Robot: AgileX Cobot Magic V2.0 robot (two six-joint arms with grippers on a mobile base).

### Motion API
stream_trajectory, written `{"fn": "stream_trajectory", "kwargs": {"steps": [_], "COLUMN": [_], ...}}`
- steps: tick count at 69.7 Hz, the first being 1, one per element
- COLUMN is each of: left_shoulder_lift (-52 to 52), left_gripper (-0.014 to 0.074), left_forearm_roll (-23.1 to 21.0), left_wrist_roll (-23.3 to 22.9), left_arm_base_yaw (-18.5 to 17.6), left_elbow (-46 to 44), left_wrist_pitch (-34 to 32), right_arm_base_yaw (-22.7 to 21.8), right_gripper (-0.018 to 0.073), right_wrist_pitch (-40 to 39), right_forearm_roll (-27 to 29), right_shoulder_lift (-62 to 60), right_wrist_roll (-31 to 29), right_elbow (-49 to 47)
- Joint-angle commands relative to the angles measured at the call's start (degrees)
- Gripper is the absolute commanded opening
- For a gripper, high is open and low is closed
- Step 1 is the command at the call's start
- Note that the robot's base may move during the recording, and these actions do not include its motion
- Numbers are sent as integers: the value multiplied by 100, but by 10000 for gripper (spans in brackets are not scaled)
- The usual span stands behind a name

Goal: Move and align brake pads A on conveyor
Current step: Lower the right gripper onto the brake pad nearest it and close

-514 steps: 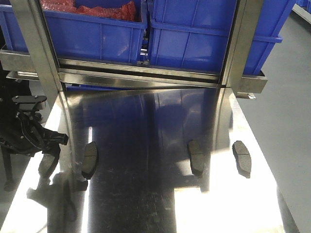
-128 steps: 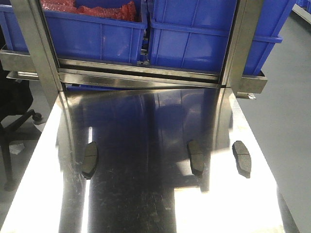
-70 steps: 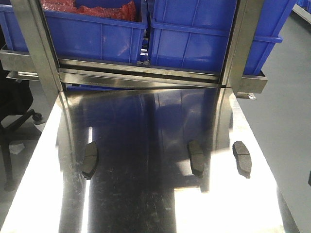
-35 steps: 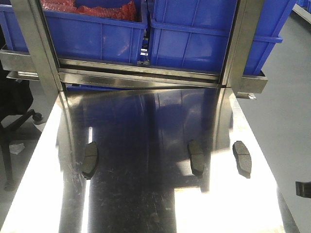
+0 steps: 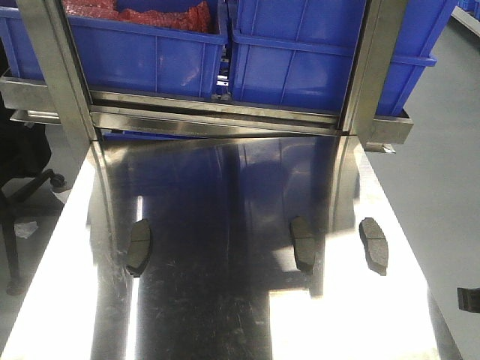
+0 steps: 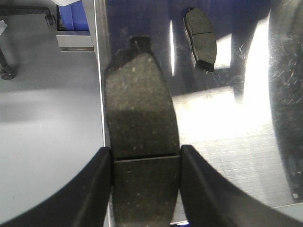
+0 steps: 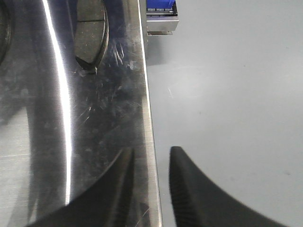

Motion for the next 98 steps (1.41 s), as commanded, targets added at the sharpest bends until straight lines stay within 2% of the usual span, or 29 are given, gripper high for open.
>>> {"fn": "stream_trajectory", "kwargs": {"steps": [1, 9, 17, 33, 45, 53, 60, 67, 73, 98], "left_shoulder_lift": [-8, -8, -8, -8, -8, -8, -8, -8, -8, -8], "left_gripper": [-6, -6, -6, -6, -6, -6, -6, -6, -6, -6], "left_forearm_roll": [-71, -71, -71, -71, -71, -71, -71, -71, -71, -71], "left_wrist_roll": [-46, -46, -46, -46, -46, -46, -46, -46, -46, -46], "left_arm_base_yaw": [-9, -9, -9, -9, -9, -9, -9, -9, -9, -9], "left_elbow": [-149, -149, -149, -149, -149, -149, -149, -149, -149, -149], "left_wrist_pitch": [-370, -370, -370, -370, -370, -370, -370, -370, -370, -370], "right_arm_base_yaw": [-43, -43, -35, -35, -35, 25, 429, 729, 752, 746], "right_gripper": [320, 415, 466, 477, 477, 477, 477, 477, 477, 477], "right_wrist_pitch": [-226, -337, -471, -589, -600, -605, -643, -666, -545, 409], "right_forearm_roll": [-73, -67, 107, 1313, 1670, 1648, 1402, 995, 745, 554], "right_shoulder_lift": [-16, -16, -9, 605, 1407, 1965, 2467, 2996, 3454, 5262], "right_wrist_roll": [-66, -129, -342, -1442, -1646, -1676, -1642, -1160, -584, -528], "right_elbow": [-194, -194, -199, -433, -978, -1470, -1966, -2396, -2752, -3989]}}
